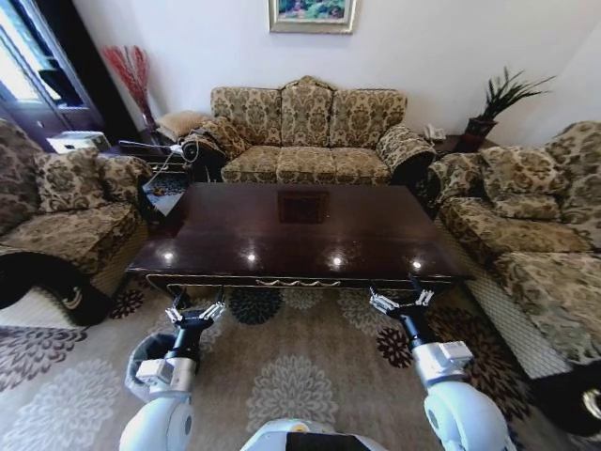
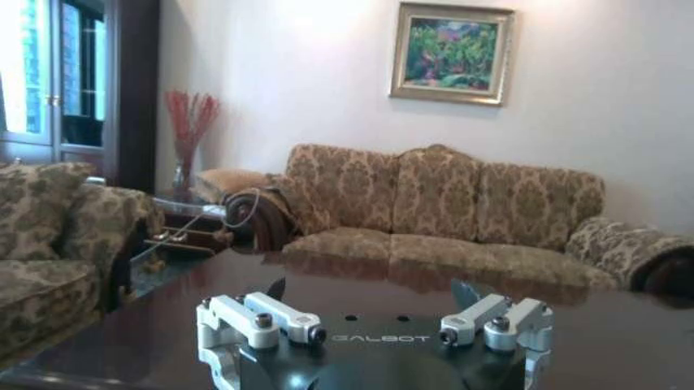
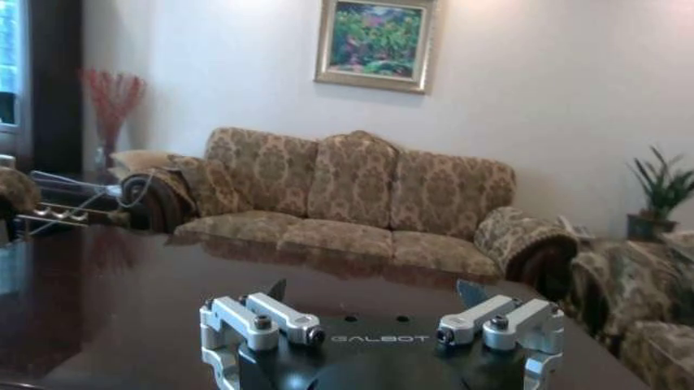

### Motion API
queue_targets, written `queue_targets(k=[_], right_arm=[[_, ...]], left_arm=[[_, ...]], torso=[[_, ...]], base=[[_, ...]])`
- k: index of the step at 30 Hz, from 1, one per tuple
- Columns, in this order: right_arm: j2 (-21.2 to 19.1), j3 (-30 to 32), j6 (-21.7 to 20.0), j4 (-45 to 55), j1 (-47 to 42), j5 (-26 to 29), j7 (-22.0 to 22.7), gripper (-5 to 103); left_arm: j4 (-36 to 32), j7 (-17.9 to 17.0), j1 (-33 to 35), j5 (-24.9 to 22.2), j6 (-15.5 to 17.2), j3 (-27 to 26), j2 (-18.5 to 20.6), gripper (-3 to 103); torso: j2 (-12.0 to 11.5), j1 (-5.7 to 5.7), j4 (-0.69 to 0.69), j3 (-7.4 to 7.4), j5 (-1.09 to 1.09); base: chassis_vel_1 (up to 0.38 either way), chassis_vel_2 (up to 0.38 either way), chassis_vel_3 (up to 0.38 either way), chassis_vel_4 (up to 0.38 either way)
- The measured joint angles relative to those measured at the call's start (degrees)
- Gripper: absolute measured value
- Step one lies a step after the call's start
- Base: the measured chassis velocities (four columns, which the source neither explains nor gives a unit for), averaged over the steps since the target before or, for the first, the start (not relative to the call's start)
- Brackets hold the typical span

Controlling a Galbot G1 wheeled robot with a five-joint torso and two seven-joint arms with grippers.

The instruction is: Move to the front of the table and place the trash on the table into the trash bin.

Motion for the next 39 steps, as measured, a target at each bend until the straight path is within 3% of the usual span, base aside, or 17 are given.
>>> queue_targets(k=[7, 39], right_arm=[[0.6, 0.39, 0.53, 0.2, -1.39, -0.25, 1.14, 100], [0.56, 0.39, 0.61, 0.29, -1.36, -0.34, 1.19, 100]], left_arm=[[-1.0, -0.7, -0.39, -0.03, 3.43, 0.61, 1.04, 100], [-1.02, -0.78, -0.4, 0.15, 3.5, 0.61, 1.04, 100]], torso=[[0.0, -0.01, 0.0, 0.0, 0.03], [0.0, 0.0, 0.0, 0.0, 0.02]], base=[[0.0, 0.0, 0.0, 0.0], [0.0, 0.0, 0.0, 0.0]])
